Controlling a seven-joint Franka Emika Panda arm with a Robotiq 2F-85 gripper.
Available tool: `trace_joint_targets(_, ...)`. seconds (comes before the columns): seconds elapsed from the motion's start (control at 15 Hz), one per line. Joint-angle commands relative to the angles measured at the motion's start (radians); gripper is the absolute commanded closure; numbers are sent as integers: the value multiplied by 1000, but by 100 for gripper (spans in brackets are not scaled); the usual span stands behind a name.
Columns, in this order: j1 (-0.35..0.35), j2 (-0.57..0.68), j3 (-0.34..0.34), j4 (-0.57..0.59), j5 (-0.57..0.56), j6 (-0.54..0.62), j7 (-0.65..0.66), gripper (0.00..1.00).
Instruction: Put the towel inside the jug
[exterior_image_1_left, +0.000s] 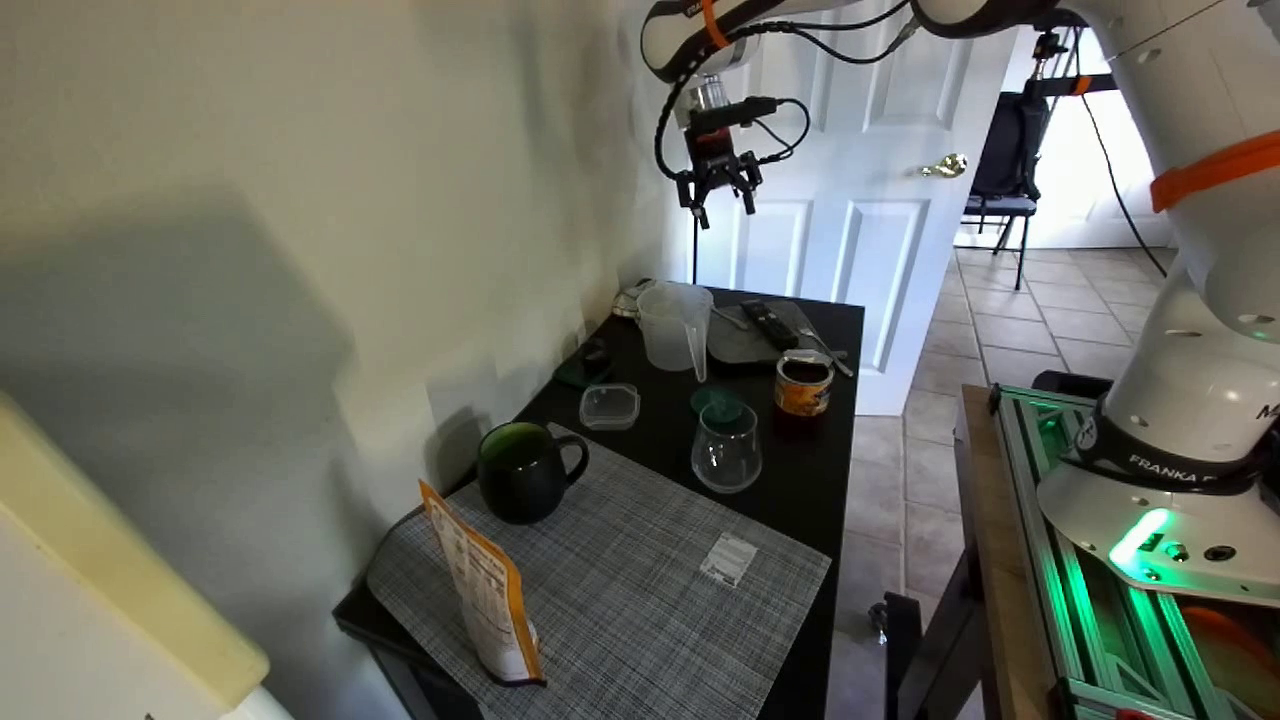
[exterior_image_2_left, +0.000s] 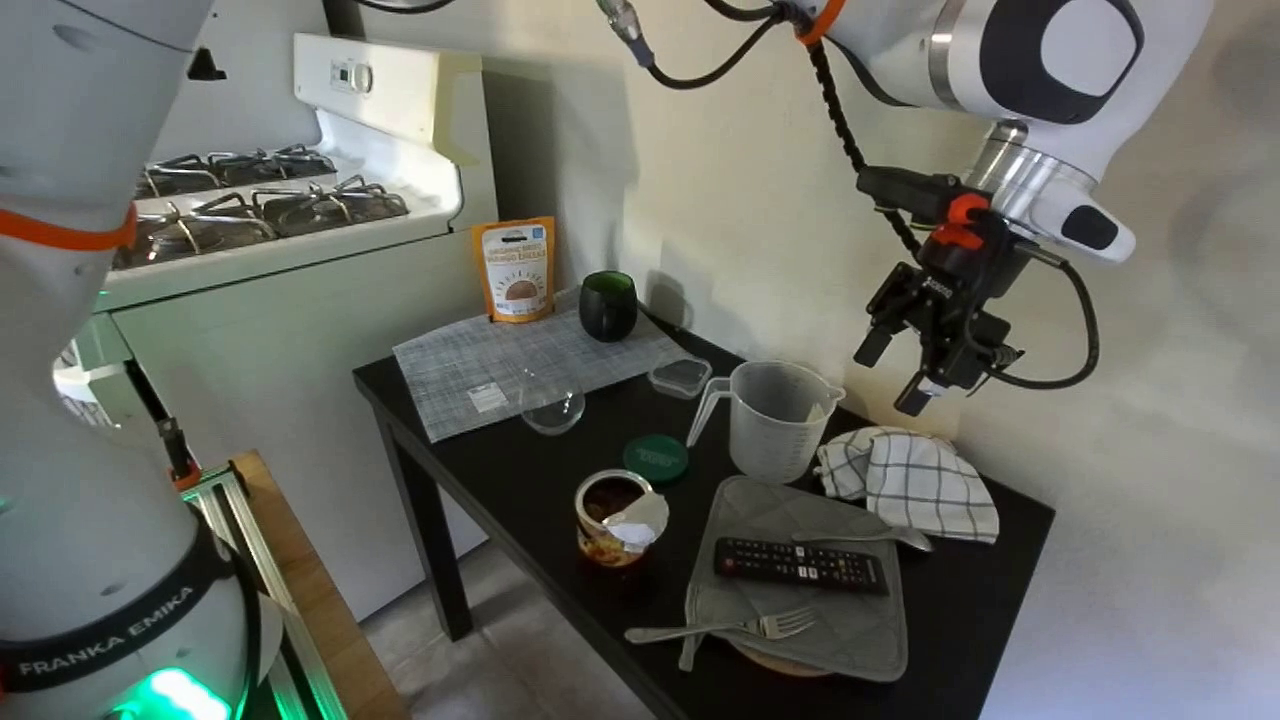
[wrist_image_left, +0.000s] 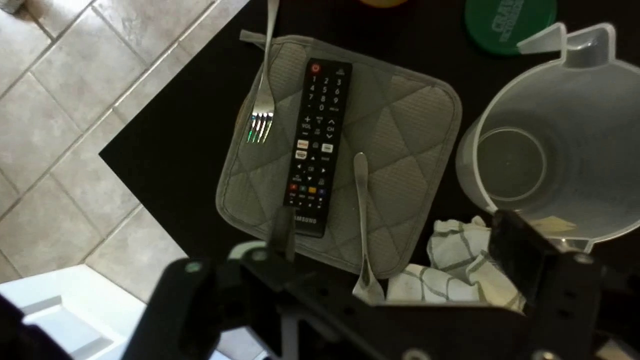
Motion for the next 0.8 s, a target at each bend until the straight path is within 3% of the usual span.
trace_joint_targets(0.0,-14,12,10,27,1,-17,-1,0)
trace_joint_targets(0.13,-21,14,11,43,6,-25,-4,0)
trace_joint_targets(0.2,-13,18,5,26,20,57,-4,0)
trace_joint_targets(0.73,-26,164,70,16,103,395,-44,0)
